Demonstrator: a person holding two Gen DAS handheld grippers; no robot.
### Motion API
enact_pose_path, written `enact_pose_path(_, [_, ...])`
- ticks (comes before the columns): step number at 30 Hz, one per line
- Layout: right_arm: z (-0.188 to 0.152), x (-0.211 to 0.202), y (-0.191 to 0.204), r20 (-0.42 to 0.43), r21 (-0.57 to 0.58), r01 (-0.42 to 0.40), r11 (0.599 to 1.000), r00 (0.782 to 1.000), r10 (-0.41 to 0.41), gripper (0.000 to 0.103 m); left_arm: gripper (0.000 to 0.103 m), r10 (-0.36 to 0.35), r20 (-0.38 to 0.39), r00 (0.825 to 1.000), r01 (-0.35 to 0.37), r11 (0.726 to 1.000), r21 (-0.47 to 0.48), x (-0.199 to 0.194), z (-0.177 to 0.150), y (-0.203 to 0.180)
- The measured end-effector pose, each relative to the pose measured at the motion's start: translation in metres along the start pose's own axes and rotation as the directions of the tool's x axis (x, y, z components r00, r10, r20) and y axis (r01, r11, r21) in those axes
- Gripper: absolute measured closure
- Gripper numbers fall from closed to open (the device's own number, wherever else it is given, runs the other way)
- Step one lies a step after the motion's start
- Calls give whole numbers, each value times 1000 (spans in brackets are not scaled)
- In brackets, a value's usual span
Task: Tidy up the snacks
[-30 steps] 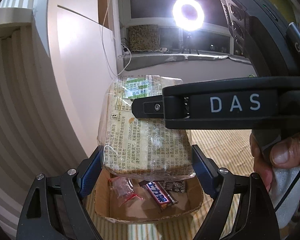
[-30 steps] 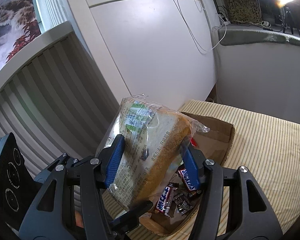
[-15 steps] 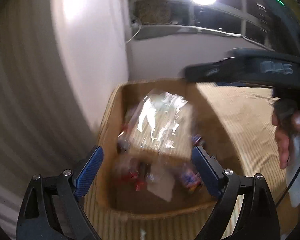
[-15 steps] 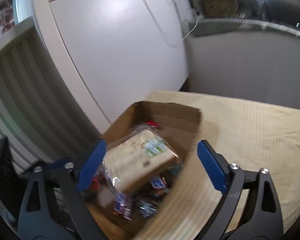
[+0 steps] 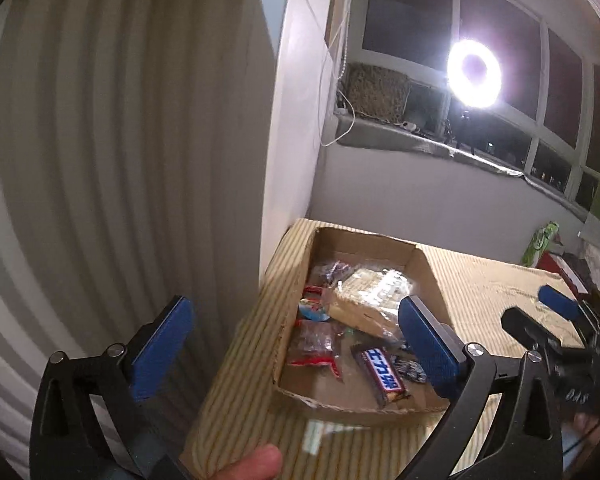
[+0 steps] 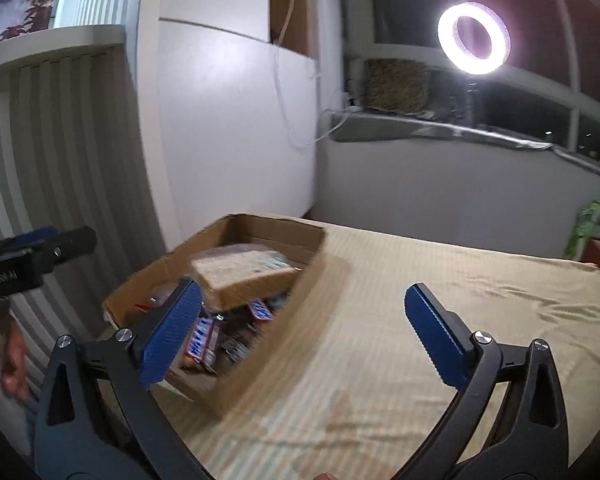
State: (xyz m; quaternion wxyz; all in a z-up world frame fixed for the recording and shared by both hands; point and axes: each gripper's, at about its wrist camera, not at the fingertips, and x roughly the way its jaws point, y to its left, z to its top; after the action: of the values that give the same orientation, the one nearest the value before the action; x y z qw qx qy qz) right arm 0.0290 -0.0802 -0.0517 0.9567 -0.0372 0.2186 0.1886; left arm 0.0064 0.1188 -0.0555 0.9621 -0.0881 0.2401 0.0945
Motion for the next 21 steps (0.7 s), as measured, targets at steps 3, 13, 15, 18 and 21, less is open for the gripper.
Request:
enact_pose_path(3, [-6,-21,-21,21,31,44,999,999,-45,0,1,-6,10,1000,6,1000,16,-4,1,-19])
enact_pose_path(13, [-10,-117,-109,50,88,305,948,949,-310,0,1,-139,-7,990,138,979,153,-23,-13,-143])
enact_pose_path(15, [-4,-132,-116,67,94,343,935,935,-349,0,1,-161,-2,987,158,969,190,-30,-12,-168])
enact_pose_path(18, [7,-148,-123,94,108,359,927,925,-369,0,1,-207,5,978,201,956,214,-40,-7,-186])
enact_pose_path(21, [15,-150,-120,112,102,348,932,927,-358,0,1,-208,36,978,195,954,228,-48,-1,-193])
